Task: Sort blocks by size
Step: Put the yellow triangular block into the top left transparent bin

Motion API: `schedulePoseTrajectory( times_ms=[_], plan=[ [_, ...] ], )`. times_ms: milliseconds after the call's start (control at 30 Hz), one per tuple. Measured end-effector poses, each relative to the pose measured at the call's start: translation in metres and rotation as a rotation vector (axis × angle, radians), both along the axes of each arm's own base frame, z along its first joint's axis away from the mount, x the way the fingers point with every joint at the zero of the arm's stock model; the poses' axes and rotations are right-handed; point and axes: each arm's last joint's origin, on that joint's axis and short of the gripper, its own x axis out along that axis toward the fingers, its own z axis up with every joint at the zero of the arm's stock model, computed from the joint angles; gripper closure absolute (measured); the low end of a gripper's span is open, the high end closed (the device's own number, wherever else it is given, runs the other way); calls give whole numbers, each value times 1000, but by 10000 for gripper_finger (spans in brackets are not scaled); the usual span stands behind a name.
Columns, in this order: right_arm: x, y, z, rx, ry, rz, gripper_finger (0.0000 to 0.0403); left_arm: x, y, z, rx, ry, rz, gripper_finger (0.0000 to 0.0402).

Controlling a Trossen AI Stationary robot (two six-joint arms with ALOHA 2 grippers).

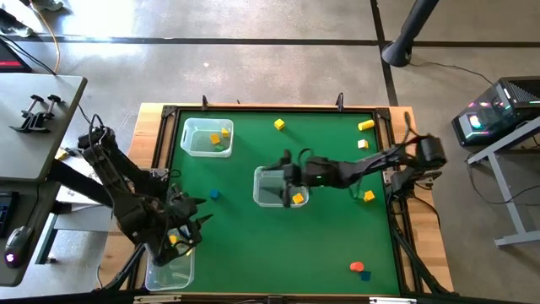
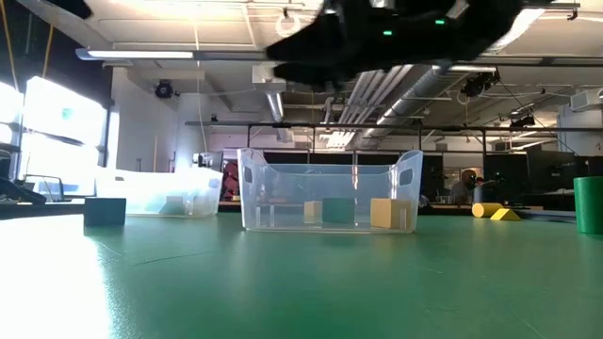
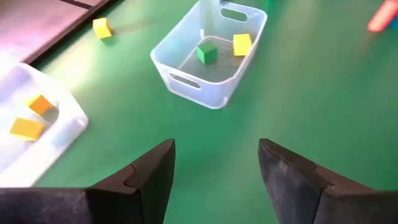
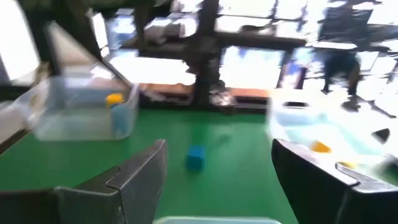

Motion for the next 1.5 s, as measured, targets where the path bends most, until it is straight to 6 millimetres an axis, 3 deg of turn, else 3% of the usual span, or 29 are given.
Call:
schedulePoseTrajectory(
  times_ms=[167,300,500,700,867,1033,1267,1500],
  plan=[
    [-43,-7,-3,27,-25,-107,117,16,13,0,73,43,4,186],
    [-66,-9,-11,56,-41,-148,117,41,25,2,68,99,-53,186],
    [-78,-10,-19,99,-54,-153,117,91,52,2,1,91,-272,186],
    [-79,-5,-22,95,-33,-140,117,126,106,-30,-56,-55,-440,186],
    [-82,-2,-25,67,25,-216,117,132,148,-52,-3,-252,-429,186],
    [-92,0,-22,36,83,-330,117,127,171,-61,70,-419,-367,186],
    [-114,-2,1,53,87,-400,117,116,178,-73,108,-501,-277,186],
    [-141,-11,28,3,54,-460,117,115,175,-72,126,-531,-278,186]
  ],
)
